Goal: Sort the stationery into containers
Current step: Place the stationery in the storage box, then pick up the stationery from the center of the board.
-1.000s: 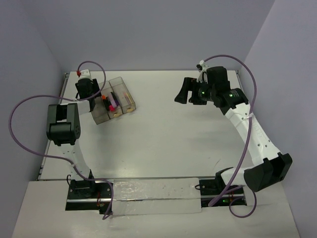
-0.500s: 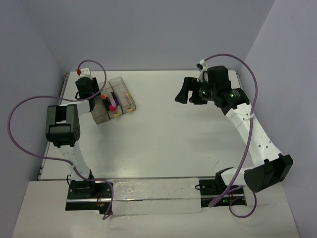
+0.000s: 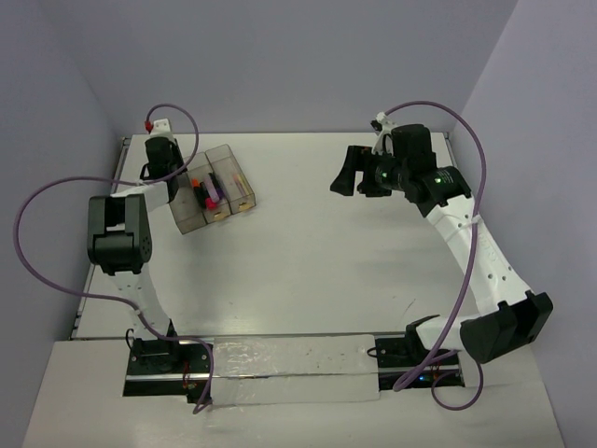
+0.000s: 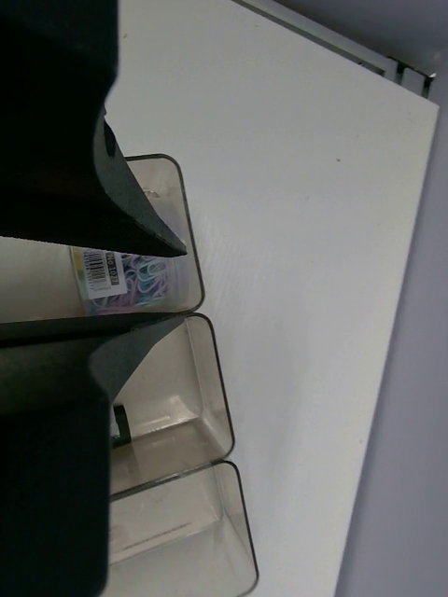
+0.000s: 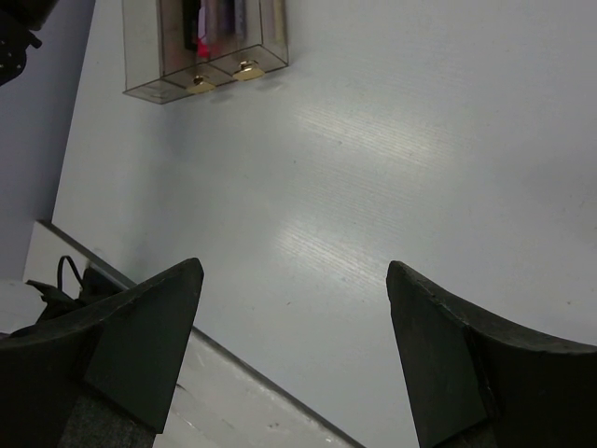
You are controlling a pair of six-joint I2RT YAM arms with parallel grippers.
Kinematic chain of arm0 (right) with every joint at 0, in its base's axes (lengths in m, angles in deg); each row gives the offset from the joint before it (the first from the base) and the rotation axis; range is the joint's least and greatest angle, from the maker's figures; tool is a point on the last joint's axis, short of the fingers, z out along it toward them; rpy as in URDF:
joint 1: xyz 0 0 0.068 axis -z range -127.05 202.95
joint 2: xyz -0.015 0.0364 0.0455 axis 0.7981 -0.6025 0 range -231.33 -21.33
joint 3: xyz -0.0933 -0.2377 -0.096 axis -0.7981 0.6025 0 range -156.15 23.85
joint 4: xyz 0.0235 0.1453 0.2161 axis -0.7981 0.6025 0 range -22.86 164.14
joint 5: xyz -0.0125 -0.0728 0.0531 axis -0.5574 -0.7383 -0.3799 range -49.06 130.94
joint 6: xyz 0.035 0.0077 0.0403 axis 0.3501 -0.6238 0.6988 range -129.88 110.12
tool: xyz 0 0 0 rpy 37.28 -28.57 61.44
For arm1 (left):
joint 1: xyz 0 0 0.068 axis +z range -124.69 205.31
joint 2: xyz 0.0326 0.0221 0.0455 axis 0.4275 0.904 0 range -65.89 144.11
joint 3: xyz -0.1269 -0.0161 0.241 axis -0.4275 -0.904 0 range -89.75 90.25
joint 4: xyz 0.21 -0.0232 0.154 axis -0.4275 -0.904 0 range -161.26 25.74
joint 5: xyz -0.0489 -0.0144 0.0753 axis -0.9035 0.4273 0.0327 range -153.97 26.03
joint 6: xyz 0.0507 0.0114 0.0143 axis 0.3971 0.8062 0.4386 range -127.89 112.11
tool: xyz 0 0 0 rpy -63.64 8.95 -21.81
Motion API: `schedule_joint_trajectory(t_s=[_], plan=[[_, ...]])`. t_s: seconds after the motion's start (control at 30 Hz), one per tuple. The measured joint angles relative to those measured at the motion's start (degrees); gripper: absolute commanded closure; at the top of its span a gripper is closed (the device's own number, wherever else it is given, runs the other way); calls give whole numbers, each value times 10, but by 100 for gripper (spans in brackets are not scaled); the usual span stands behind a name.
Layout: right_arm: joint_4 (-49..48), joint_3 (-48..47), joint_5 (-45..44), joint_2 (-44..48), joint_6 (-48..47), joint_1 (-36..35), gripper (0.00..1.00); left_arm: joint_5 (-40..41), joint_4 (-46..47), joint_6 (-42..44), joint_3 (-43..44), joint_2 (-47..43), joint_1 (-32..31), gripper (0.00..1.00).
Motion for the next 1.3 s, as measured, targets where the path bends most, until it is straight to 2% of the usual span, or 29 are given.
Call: schedule_joint_trajectory(t_s=[0.2,0.33,0.47,0.63,0.7,0.8,0.97,1.17,1.3], plan=[[16,-15,0,-7,-13,9,9,-5,-35,-6,0,9,0,60],[47,-114,-23,-72,-36,44,8,-30,-79,-9,25,8,0,58],[67,-281,-71,-207,-55,82,7,-49,-126,-9,64,2,0,57],[96,-495,-150,-439,-51,124,7,-60,-148,4,64,-32,0,56],[98,-546,-173,-520,-46,140,7,-60,-151,8,64,-41,0,56],[103,-546,-195,-586,-36,167,7,-60,-153,17,64,-45,0,54],[88,-490,-223,-594,-31,208,6,-52,-162,31,64,-38,0,53],[44,-549,-232,-619,-50,229,4,-42,-176,32,74,-8,0,53],[5,-552,-231,-646,-54,225,4,-40,-192,32,74,-2,0,53]])
